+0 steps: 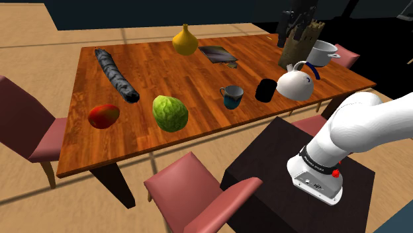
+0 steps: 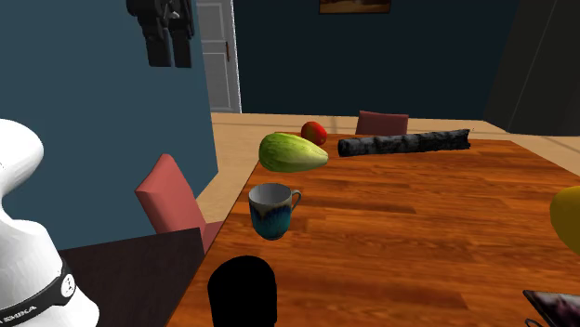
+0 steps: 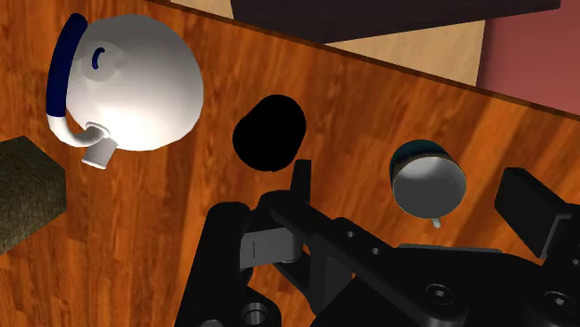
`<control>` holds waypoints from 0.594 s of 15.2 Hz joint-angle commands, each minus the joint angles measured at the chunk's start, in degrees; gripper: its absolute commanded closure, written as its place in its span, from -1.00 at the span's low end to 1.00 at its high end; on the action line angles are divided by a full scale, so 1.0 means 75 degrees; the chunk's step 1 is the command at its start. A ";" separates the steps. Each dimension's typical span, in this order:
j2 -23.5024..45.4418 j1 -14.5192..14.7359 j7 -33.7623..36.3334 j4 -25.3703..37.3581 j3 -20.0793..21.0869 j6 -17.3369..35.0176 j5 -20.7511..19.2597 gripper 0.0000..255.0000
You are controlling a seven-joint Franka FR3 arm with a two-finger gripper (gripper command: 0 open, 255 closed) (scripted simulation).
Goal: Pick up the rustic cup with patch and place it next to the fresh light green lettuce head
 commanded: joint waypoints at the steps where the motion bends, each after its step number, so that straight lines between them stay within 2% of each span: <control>1: 0.0000 0.0000 0.0000 0.0000 0.0000 0.0000 0.0000 -1.00; 9: -0.0134 -0.0122 -0.0785 -0.1966 -0.0825 0.2161 -0.0460 -1.00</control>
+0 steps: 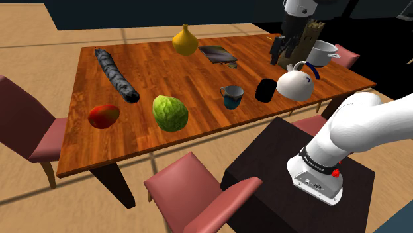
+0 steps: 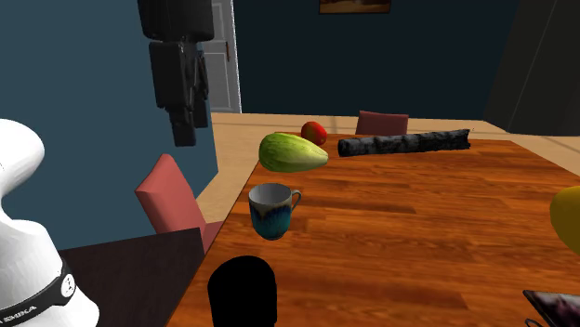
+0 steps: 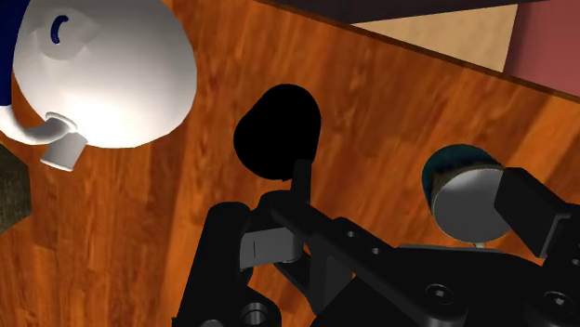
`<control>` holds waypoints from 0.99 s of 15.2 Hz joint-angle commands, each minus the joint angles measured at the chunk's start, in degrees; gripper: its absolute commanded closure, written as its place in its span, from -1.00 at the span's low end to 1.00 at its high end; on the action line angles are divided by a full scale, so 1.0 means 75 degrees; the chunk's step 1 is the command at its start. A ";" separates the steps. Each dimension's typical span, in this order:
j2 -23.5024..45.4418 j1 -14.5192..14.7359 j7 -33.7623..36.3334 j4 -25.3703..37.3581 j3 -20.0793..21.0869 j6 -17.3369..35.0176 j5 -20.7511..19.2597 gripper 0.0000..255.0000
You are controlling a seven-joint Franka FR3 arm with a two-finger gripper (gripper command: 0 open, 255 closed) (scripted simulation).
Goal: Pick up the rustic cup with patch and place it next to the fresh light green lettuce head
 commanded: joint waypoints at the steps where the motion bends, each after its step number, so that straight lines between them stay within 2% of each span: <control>1: 0.0058 -0.0040 -0.0190 -0.0475 -0.0218 0.0632 -0.0123 -1.00; 6: 0.0541 -0.0161 -0.0691 -0.1321 -0.0816 0.2163 -0.0438 -1.00; 11: 0.1488 -0.0235 -0.1233 -0.1858 -0.1469 0.3843 -0.0688 -1.00; 15: 0.1834 -0.0241 -0.1291 -0.2062 -0.1603 0.4412 -0.0742 -1.00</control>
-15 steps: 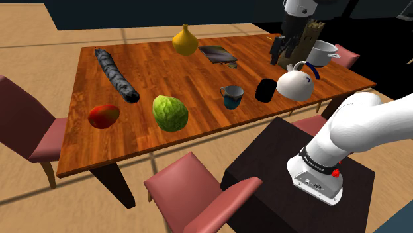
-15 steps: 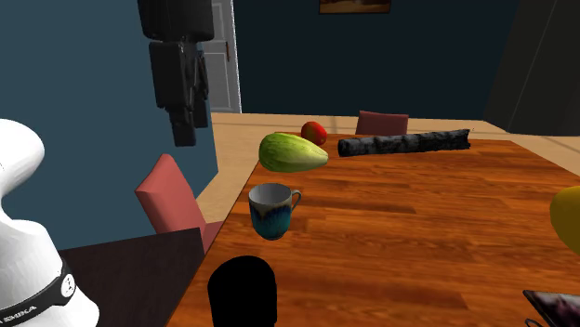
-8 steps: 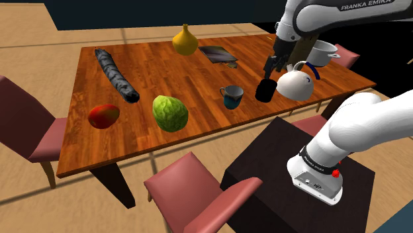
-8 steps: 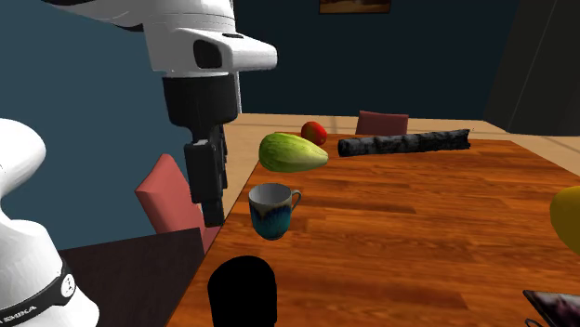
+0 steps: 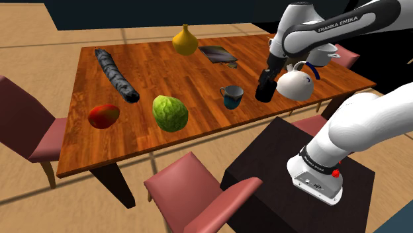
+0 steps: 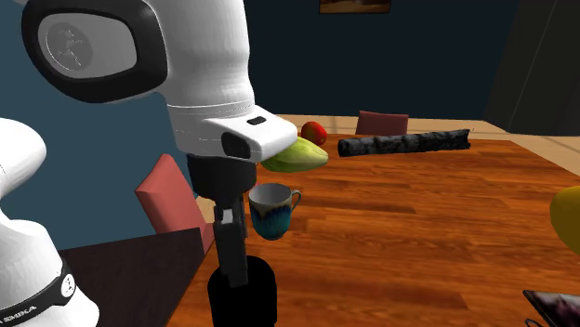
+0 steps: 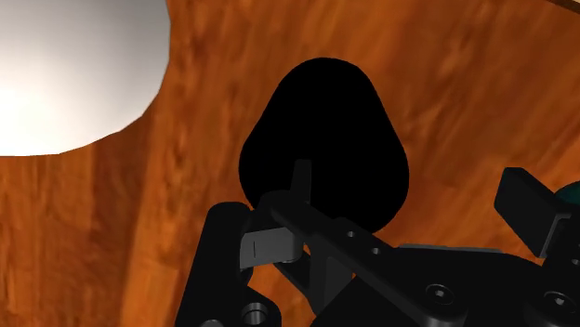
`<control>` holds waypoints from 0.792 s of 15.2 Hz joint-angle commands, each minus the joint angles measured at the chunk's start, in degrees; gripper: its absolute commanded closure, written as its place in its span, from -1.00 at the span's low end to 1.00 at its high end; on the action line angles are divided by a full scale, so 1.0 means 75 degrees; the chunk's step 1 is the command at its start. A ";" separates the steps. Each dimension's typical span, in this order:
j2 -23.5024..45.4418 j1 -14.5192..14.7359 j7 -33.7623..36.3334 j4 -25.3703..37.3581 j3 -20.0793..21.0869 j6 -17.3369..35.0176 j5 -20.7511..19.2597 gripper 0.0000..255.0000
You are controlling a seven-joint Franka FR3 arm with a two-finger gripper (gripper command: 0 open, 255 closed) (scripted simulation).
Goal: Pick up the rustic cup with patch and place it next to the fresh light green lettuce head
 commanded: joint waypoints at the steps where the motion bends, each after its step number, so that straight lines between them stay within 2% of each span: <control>1: 0.0182 -0.0005 -0.0015 -0.0126 -0.0063 0.0320 -0.0032 -1.00; 5: 0.0501 -0.0002 -0.0018 -0.0299 -0.0148 0.0812 -0.0070 -1.00; 12: 0.0501 -0.0002 -0.0018 -0.0299 -0.0147 0.0812 -0.0070 -1.00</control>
